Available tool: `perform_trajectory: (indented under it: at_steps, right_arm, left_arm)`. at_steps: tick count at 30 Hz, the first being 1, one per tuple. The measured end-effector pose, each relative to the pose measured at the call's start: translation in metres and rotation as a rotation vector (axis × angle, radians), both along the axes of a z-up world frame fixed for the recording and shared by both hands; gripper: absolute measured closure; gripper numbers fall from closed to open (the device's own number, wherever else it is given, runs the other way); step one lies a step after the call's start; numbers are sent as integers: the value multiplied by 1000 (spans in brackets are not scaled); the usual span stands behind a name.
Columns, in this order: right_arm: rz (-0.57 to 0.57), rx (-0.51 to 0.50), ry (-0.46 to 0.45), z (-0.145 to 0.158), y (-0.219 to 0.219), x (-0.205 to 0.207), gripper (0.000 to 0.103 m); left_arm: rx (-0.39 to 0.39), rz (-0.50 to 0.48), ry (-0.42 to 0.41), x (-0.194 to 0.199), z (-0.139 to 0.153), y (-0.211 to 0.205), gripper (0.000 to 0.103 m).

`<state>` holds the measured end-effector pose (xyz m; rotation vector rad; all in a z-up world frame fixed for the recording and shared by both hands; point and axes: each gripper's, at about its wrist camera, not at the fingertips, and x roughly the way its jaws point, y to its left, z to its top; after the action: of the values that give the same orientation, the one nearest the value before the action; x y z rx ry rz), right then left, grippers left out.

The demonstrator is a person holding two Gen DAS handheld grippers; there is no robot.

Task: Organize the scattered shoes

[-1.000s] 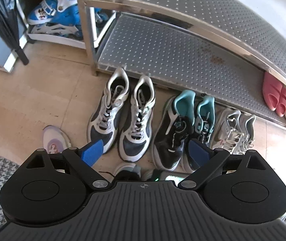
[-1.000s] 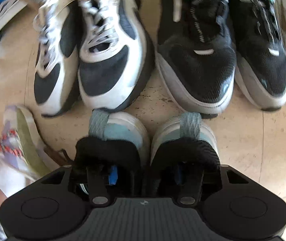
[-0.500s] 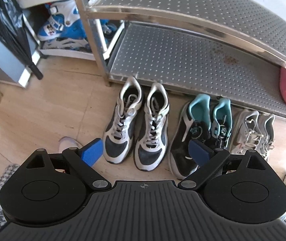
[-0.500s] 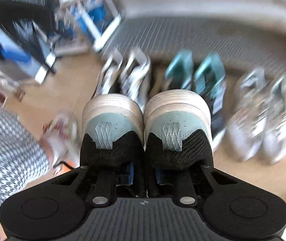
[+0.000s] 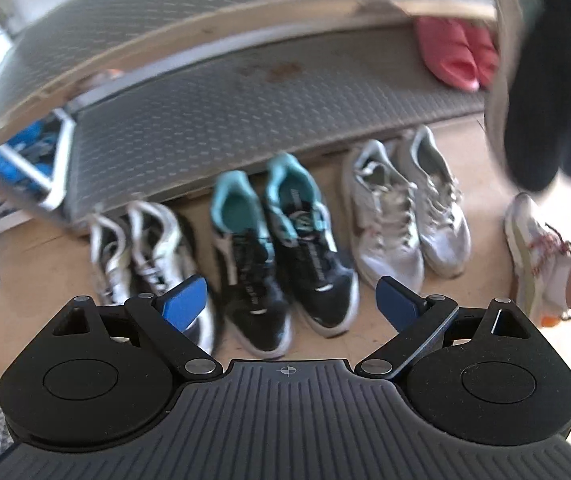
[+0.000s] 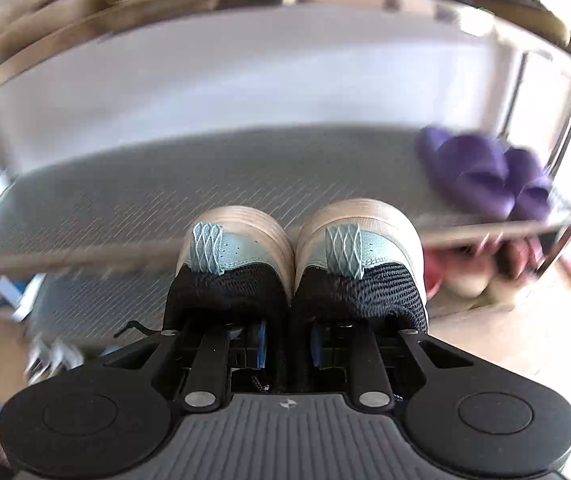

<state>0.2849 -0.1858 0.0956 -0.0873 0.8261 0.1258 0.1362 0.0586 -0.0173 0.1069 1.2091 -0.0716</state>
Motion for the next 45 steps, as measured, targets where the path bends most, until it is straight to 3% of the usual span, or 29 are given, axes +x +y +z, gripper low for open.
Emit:
perform_trajectory:
  at_steps: [3, 4, 6, 9, 10, 11, 15, 16, 17, 18, 22, 24, 26, 29, 30, 31, 34, 37, 39, 43, 45]
  right_arm:
    - [-31, -29, -65, 9, -1, 72, 81]
    - [-29, -44, -103, 8, 2, 98, 76]
    - [8, -89, -138, 0, -3, 122, 68]
    - [52, -117, -156, -22, -6, 145, 65]
    - [24, -110, -171, -29, -8, 144, 49]
    - [3, -109, -194, -34, -10, 142, 43]
    - [-17, -60, -216, -39, -27, 137, 36]
    - [-25, -65, -209, -38, -31, 137, 25]
    - [-39, -75, -203, -40, -33, 139, 5]
    - [-60, -92, -198, -43, -33, 141, 1]
    - [-120, -67, -120, -55, -44, 156, 3]
    - [-146, -32, -159, -61, -44, 152, 2]
    - [-164, 2, -215, -62, -43, 145, 14]
    - [-190, 46, -255, -48, -45, 141, 21]
    - [-199, 61, -269, -43, -46, 140, 19]
    - [-208, 75, -282, -39, -47, 138, 5]
    - [-234, 120, -322, -25, -49, 134, 11]
    - [-261, 164, -361, -11, -51, 129, 1]
    - [-278, 193, -388, -2, -53, 127, 1]
    - [-239, 134, -389, 9, -58, 94, 1]
    - [-231, 105, -346, 12, -63, 80, 3]
  left_arm:
    - [10, -34, 24, 11, -7, -7, 8]
    - [14, -40, 31, 13, -9, -8, 8]
    - [22, -51, 47, 17, -14, -9, 8]
    - [26, -55, 67, 20, -19, -6, 8]
    - [27, -50, 72, 20, -21, -5, 8]
    - [28, -46, 77, 19, -22, -4, 8]
    - [21, -25, 93, 19, -27, -2, 8]
    - [17, -30, 97, 18, -27, -4, 8]
    - [12, -36, 101, 18, -28, -6, 8]
    - [13, -41, 103, 18, -29, -7, 8]
    - [37, -62, 112, 18, -33, -14, 8]
    - [46, -67, 108, 19, -34, -16, 8]
    - [37, -82, 104, 21, -33, -19, 8]
    - [7, -117, 99, 23, -31, -30, 8]
    - [-1, -132, 101, 24, -31, -34, 8]
    - [-8, -148, 103, 25, -30, -38, 8]
    - [-7, -166, 92, 27, -29, -44, 8]
    - [-14, -173, 83, 28, -27, -48, 8]
    - [-24, -200, 74, 28, -26, -56, 8]
    - [-22, -249, 64, 24, -26, -68, 8]
    - [-7, -248, 67, 22, -27, -70, 8]
